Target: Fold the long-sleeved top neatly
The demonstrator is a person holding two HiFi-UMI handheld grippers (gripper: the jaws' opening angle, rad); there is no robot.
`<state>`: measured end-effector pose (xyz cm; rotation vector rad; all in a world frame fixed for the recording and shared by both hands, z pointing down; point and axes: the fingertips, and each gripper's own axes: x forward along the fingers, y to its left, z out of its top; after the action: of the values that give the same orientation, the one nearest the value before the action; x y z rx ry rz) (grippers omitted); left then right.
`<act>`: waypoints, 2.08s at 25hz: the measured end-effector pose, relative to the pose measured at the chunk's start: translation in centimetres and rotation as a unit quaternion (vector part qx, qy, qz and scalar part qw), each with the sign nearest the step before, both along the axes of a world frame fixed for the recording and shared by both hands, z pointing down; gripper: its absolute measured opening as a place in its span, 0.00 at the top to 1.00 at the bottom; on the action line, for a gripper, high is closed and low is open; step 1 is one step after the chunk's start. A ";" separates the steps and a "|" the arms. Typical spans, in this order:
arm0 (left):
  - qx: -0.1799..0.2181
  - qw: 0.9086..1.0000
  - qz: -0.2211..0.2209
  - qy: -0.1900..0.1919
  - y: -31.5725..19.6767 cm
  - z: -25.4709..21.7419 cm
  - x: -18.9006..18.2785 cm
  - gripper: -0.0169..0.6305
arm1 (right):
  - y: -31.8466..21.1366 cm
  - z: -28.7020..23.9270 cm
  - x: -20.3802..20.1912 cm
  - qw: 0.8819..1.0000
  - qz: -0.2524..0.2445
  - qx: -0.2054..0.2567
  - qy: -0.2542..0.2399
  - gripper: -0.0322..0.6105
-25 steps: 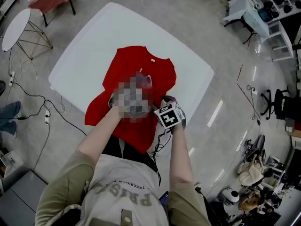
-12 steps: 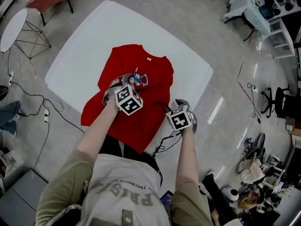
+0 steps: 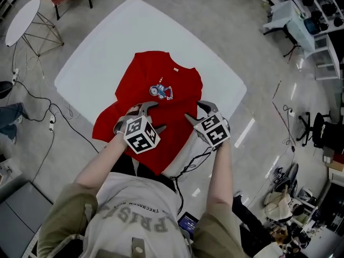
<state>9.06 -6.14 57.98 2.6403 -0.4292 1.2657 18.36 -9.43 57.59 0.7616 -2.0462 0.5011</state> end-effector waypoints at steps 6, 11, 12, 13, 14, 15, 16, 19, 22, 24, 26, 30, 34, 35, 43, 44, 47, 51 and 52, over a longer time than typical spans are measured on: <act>-0.046 0.998 -0.003 -0.049 2.0 3.6 -1.3 0.45 | -1.5 3.7 -0.6 0.987 -0.126 -0.051 0.091 0.58; -0.072 0.996 -0.038 -0.045 1.2 4.7 -2.8 0.45 | -3.1 5.4 0.4 0.982 -0.131 -0.092 0.101 0.58; -0.077 0.995 -0.042 -0.042 1.1 4.9 -3.0 0.45 | -3.5 5.7 0.7 0.983 -0.123 -0.098 0.097 0.58; -0.081 0.995 -0.045 -0.038 1.0 5.0 -3.0 0.45 | -3.8 6.0 1.0 0.983 -0.115 -0.105 0.094 0.58; -0.083 0.995 -0.046 -0.035 1.0 5.0 -2.9 0.45 | -4.0 6.2 1.3 0.984 -0.108 -0.109 0.090 0.58; -0.082 0.995 -0.045 -0.033 1.0 4.9 -2.8 0.45 | -4.2 6.3 1.4 0.985 -0.103 -0.113 0.085 0.58; -0.078 0.996 -0.042 -0.031 1.0 4.5 -2.8 0.45 | -4.2 6.1 1.5 0.985 -0.099 -0.113 0.081 0.58; -0.057 0.997 -0.049 -0.019 1.0 2.4 -4.4 0.45 | -3.6 3.8 0.8 0.988 -0.107 -0.082 0.077 0.58; -0.042 0.997 -0.057 -0.039 1.1 1.6 -8.3 0.45 | -0.8 1.7 -1.2 0.987 -0.137 -0.055 0.056 0.58; -0.040 0.996 -0.051 -0.068 1.3 2.4 -10.8 0.45 | 1.3 2.2 -2.0 0.984 -0.156 -0.063 0.057 0.58; -0.048 0.994 -0.051 -0.082 1.5 3.3 -12.2 0.45 | 2.7 3.4 -1.6 0.981 -0.159 -0.083 0.072 0.58; -0.067 0.993 -0.066 -0.066 2.1 4.0 -12.7 0.45 | 3.3 5.5 0.4 0.980 -0.139 -0.108 0.097 0.58; -0.071 0.994 -0.071 -0.050 2.2 4.7 -13.0 0.45 | 2.8 6.4 0.6 0.982 -0.115 -0.108 0.103 0.58; -0.069 0.994 -0.067 -0.050 2.1 4.6 -13.2 0.45 | 2.7 6.4 0.4 0.982 -0.107 -0.111 0.105 0.58; -0.040 0.997 -0.052 -0.034 2.6 0.6 -18.2 0.45 | 5.1 1.3 -3.2 0.996 -0.045 -0.046 0.063 0.58; -0.040 0.997 -0.049 -0.040 2.7 0.7 -19.5 0.45 | 5.9 0.8 -4.0 0.997 -0.037 -0.039 0.054 0.58; -0.039 0.997 -0.027 -0.061 3.4 1.1 -22.6 0.45 | 8.9 0.1 -6.4 0.999 -0.011 -0.031 0.030 0.58; -0.051 0.996 -0.011 -0.078 4.9 2.5 -25.3 0.44 | 13.2 0.4 -10.0 0.999 0.025 -0.036 0.008 0.58; -0.056 0.995 -0.009 -0.084 5.3 3.0 -25.8 0.44 | 14.8 0.7 -11.0 0.999 0.030 -0.044 0.004 0.58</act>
<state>-16.78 -0.85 60.99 2.4434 -0.3939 1.4665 7.39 5.32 58.28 0.7721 -1.9863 0.6162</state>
